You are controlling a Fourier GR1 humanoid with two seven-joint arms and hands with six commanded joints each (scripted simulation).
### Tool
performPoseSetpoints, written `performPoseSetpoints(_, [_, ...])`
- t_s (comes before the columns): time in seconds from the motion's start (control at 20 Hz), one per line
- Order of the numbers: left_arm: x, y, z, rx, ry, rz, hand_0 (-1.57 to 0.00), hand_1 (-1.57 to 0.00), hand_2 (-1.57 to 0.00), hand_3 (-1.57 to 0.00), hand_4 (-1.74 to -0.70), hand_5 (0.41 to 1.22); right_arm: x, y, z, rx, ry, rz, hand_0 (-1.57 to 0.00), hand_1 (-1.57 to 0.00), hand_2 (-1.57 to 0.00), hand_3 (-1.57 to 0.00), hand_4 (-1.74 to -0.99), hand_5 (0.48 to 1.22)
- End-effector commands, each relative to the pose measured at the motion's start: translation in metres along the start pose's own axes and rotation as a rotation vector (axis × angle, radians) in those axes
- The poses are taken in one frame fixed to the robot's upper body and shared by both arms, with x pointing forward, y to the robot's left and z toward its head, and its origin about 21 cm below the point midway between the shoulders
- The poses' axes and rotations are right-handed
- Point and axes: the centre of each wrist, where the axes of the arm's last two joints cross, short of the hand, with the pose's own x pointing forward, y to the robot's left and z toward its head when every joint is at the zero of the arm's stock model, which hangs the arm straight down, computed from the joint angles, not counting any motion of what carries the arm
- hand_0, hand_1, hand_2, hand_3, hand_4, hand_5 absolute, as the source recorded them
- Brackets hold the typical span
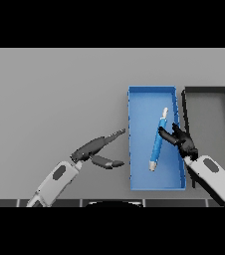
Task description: Pick up the blue pipe and place it into the blue bin.
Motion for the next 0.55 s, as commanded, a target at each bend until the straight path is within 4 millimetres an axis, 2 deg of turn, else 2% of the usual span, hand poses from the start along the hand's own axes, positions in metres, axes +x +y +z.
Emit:
performPoseSetpoints(0.0, [-0.001, 0.004, 0.001, 0.009, 0.001, -0.001, 0.0, 0.0, 0.0, 0.0, -0.91, 0.459, -0.003, 0.001, 0.003, -0.002, -0.005, 0.002, -0.04, -0.03, -0.03, -0.02, -1.122, 0.705])
performPoseSetpoints(0.2, [0.002, 0.002, -0.004, 0.005, -0.002, 0.006, 0.0, 0.0, 0.0, 0.0, -0.92, 0.465, -0.004, 0.001, 0.002, 0.002, -0.015, -0.009, -0.01, -0.01, -0.01, -0.01, -1.127, 0.68])
performPoseSetpoints(0.4, [-0.005, 0.002, 0.002, 0.001, -0.005, 0.016, 0.0, 0.0, 0.0, 0.0, -0.92, 0.467, -0.005, 0.0, 0.001, 0.013, -0.019, 0.003, -0.01, -0.01, -0.01, -0.01, -1.129, 0.674])
performPoseSetpoints(0.5, [-0.003, 0.004, 0.007, 0.006, -0.019, 0.014, 0.0, 0.0, 0.0, 0.0, -0.92, 0.468, -0.005, 0.001, 0.004, 0.027, -0.032, 0.0, -0.01, -0.01, -0.01, -0.01, -1.129, 0.677])
